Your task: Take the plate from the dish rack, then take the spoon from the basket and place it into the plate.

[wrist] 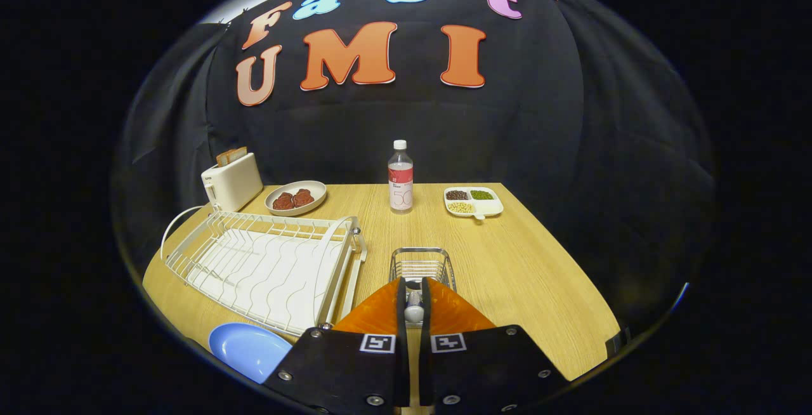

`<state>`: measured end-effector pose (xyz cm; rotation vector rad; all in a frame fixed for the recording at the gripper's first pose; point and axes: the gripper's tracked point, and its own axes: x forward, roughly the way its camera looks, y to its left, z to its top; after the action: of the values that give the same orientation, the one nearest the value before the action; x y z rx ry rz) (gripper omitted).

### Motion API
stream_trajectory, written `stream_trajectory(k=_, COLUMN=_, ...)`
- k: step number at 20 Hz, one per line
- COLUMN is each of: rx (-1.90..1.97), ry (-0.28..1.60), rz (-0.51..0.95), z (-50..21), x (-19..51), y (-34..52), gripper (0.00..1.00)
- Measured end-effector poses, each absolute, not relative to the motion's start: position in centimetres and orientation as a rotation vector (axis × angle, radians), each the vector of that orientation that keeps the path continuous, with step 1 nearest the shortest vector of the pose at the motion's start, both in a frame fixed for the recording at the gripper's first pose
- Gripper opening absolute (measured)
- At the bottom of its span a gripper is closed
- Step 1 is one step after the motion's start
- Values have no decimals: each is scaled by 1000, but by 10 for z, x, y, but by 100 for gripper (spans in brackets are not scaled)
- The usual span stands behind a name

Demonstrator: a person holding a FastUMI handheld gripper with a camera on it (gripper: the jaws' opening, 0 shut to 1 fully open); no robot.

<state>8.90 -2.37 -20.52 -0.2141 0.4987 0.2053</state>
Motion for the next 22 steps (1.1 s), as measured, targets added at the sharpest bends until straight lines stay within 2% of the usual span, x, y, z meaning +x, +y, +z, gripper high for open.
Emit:
stream_trajectory(k=10, rx=-207, ry=403, rz=169, z=-131, x=43, y=6, gripper=6)
stream_trajectory(k=22, rx=-200, ry=364, rz=266, z=-96, x=-49, y=83, gripper=6)
